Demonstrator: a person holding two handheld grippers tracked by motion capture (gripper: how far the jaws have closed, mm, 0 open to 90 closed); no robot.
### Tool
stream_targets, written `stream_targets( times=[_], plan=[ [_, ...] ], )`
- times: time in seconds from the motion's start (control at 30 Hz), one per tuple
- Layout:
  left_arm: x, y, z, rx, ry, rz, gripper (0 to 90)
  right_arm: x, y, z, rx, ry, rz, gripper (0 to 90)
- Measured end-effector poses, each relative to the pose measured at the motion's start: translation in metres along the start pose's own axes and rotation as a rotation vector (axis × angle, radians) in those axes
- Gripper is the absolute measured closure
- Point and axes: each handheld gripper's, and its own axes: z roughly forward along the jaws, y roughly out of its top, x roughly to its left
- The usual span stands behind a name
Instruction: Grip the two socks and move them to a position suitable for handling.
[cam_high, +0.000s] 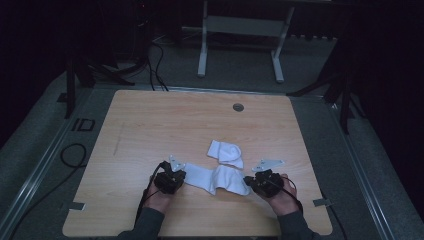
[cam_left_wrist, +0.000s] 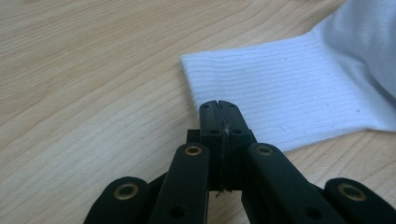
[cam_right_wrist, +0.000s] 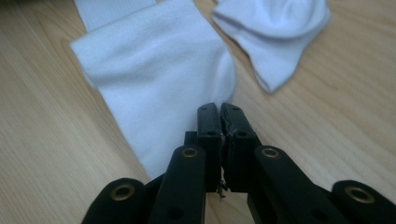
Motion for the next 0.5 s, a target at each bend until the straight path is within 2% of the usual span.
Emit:
stream_targets(
  times=[0.23,0.33,0.43,0.5],
  plan=[
    [0.007,-0.001,-0.002,0.013,0.037,0.004,88.8,-0.007,-0.010,0.005,0.036,-0.016,0.012,86.6],
    [0.010,0.000,-0.002,0.009,0.050,-0.010,87.8,-0.008,-0.011,0.007,0.046,-0.019,0.016,85.6],
    [0.008,0.001,-0.003,0.005,0.059,-0.016,86.2,-0.011,-0.010,0.008,0.039,-0.038,0.023,74.4],
    [0.004,0.003,-0.006,-0.013,0.034,-0.010,84.5,-0.012,-0.008,0.006,0.018,-0.044,0.031,70.5]
  ],
)
